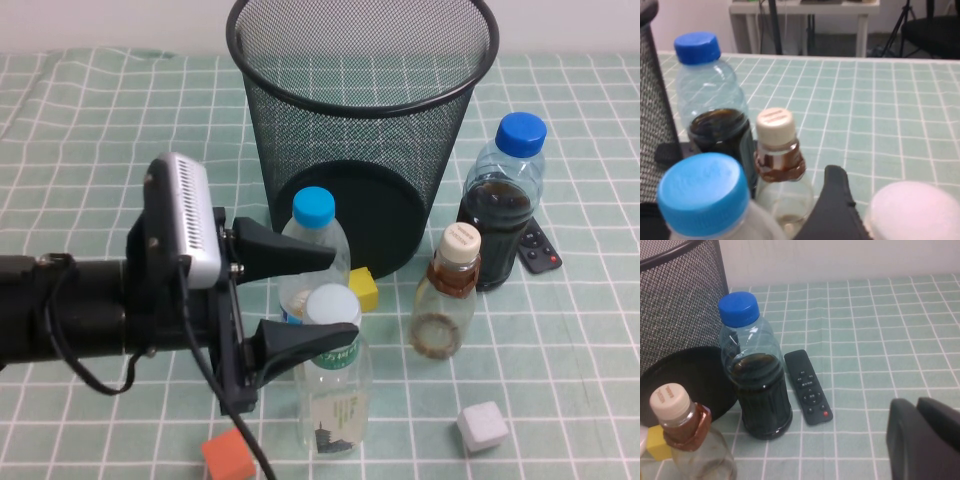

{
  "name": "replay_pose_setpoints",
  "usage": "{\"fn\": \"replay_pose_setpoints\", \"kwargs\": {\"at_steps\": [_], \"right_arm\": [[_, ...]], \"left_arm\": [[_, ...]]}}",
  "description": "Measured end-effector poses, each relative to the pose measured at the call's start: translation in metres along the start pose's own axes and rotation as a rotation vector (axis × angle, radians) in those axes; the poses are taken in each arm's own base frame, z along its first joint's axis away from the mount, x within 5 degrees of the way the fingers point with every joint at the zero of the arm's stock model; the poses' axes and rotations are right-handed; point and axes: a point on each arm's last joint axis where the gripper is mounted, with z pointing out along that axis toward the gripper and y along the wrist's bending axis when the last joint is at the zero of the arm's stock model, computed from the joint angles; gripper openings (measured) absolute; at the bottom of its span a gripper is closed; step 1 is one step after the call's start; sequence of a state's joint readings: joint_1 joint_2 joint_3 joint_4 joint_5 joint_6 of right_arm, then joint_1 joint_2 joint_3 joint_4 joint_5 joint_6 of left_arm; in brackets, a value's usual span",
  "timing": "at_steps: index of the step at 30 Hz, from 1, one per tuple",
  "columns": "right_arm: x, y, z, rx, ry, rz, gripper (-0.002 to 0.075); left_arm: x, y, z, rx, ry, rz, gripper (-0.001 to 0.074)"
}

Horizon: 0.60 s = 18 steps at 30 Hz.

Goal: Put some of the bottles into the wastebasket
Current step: Pick up a bottle from the table with left arm

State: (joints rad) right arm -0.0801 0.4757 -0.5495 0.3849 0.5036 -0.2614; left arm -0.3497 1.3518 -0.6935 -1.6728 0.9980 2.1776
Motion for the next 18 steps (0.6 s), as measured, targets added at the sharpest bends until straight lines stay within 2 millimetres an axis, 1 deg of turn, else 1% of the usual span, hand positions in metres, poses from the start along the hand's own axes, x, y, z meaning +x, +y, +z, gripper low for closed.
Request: {"fn": "replay_pose_setpoints", "kwargs": {"at_steps": [4, 7, 14, 15, 16, 17, 18], "right_arm": [[0.0, 0.0, 0.0, 0.0, 0.0, 0.0, -0.0001], [0.0, 0.0, 0.0, 0.0, 0.002, 0.0, -0.0001], [0.0, 0.0, 0.0, -0.001, 0.004, -0.002, -0.0001], [0.0, 0.0, 0.0, -0.001, 0.004, -0.002, -0.0001], [0.0, 0.0, 0.0, -0.001, 0.004, -0.004, -0.0001], [0.0, 0.0, 0.0, -0.002, 0.004, -0.003, -0.0001], [0.001, 0.0, 0.0, -0.004, 0.009, -0.001, -0.0001]], "left_arm": [[0.0, 0.004, 0.005, -0.032, 0.028, 0.007, 0.0489], [0.004, 0.007, 0.007, -0.038, 0.039, -0.007, 0.0489], [0.014, 0.005, 0.019, 0.004, 0.063, -0.039, 0.0482], [0.014, 0.004, 0.021, 0.007, 0.067, -0.048, 0.0467], [0.014, 0.002, 0.022, 0.009, 0.072, -0.063, 0.0435], [0.014, 0.001, 0.023, 0.014, 0.072, -0.079, 0.0395], [0.014, 0.001, 0.023, 0.016, 0.075, -0.104, 0.0333]]}}
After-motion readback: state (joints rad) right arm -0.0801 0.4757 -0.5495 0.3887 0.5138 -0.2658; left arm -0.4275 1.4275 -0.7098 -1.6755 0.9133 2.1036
